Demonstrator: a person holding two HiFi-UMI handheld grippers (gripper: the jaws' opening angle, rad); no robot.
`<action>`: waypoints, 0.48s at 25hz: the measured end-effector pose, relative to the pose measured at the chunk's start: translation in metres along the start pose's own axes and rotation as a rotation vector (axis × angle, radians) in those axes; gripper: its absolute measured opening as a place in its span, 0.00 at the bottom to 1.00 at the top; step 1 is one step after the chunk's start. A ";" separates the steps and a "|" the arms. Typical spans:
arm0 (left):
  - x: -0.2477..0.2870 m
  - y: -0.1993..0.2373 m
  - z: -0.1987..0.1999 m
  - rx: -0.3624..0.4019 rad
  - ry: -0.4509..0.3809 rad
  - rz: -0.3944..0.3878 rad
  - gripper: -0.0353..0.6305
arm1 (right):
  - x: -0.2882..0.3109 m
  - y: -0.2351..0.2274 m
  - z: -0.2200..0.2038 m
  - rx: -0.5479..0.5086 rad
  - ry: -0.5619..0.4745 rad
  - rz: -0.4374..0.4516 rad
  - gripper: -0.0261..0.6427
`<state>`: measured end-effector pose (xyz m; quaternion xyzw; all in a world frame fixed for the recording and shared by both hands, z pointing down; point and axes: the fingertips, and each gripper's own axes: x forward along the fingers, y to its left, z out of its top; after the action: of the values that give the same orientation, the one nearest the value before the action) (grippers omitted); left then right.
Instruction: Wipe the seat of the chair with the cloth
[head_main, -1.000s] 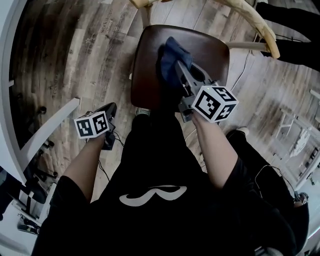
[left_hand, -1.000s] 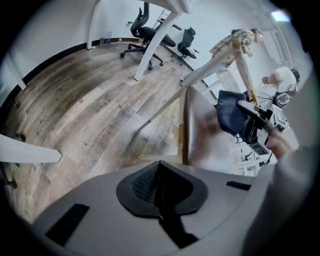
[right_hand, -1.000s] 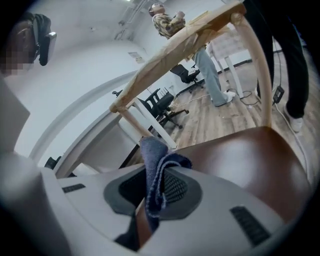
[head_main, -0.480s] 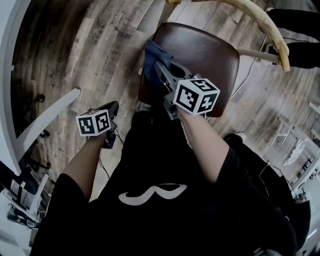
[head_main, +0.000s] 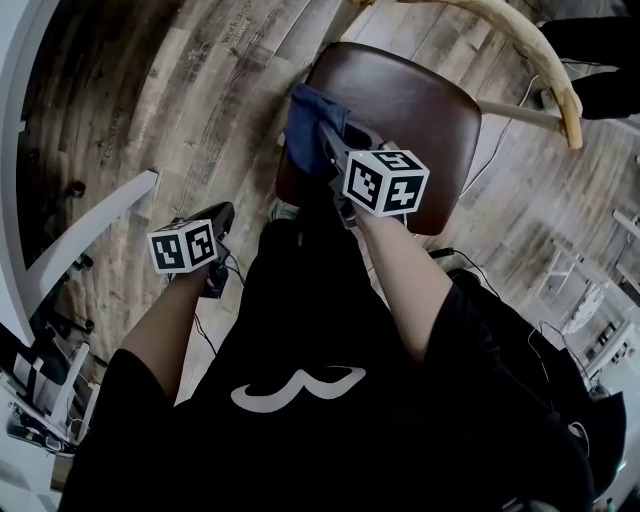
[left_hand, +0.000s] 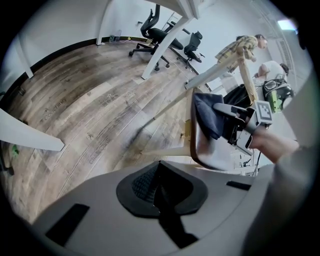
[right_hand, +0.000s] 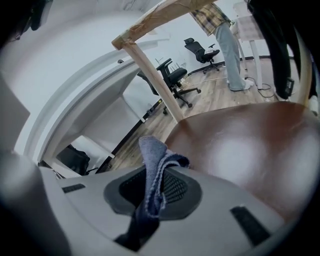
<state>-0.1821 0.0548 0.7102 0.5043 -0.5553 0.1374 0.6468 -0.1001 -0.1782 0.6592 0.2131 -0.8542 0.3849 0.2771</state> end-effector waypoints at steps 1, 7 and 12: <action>0.000 0.000 0.000 -0.001 0.000 0.000 0.07 | -0.001 -0.003 0.000 0.000 -0.001 -0.008 0.12; 0.003 -0.007 0.000 0.011 0.013 -0.009 0.07 | -0.012 -0.021 -0.005 0.004 -0.009 -0.051 0.12; 0.005 -0.010 0.002 0.040 0.022 -0.006 0.07 | -0.034 -0.043 -0.012 0.005 -0.028 -0.104 0.12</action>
<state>-0.1735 0.0469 0.7094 0.5172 -0.5436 0.1520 0.6433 -0.0461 -0.1902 0.6676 0.2632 -0.8448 0.3689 0.2845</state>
